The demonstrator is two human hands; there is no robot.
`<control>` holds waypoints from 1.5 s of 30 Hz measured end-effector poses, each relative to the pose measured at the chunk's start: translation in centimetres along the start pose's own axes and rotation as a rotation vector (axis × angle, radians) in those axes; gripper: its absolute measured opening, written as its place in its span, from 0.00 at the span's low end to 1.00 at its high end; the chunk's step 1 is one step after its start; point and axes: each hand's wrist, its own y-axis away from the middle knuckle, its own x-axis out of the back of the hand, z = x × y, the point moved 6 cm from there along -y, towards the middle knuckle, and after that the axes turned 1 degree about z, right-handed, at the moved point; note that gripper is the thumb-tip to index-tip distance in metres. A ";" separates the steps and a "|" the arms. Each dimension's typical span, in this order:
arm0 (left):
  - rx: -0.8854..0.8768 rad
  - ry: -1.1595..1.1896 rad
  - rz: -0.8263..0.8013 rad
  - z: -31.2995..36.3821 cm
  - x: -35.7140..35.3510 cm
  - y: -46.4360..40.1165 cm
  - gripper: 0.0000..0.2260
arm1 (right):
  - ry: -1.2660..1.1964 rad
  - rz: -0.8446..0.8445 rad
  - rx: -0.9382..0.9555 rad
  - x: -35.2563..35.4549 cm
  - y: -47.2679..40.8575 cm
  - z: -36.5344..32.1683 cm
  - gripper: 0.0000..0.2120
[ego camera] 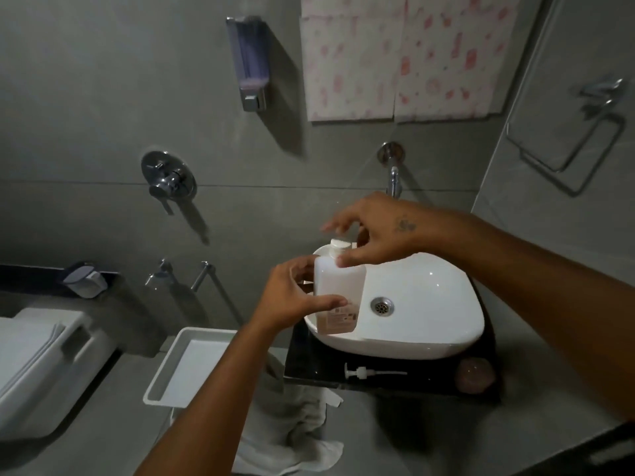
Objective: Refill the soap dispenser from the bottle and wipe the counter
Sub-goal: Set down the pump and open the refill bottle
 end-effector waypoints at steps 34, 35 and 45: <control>0.003 -0.022 -0.069 0.6 -0.7 0.0 0.25 | 0.129 -0.159 0.027 0.0 -0.8 -1.4 0.09; 0.008 -0.020 -0.069 0.5 -0.7 0.0 0.25 | 0.134 -0.165 0.035 0.1 -0.9 -1.5 0.11; 0.086 0.005 -0.088 -2.3 0.2 0.2 0.27 | -0.097 0.207 -0.023 1.4 0.0 1.1 0.22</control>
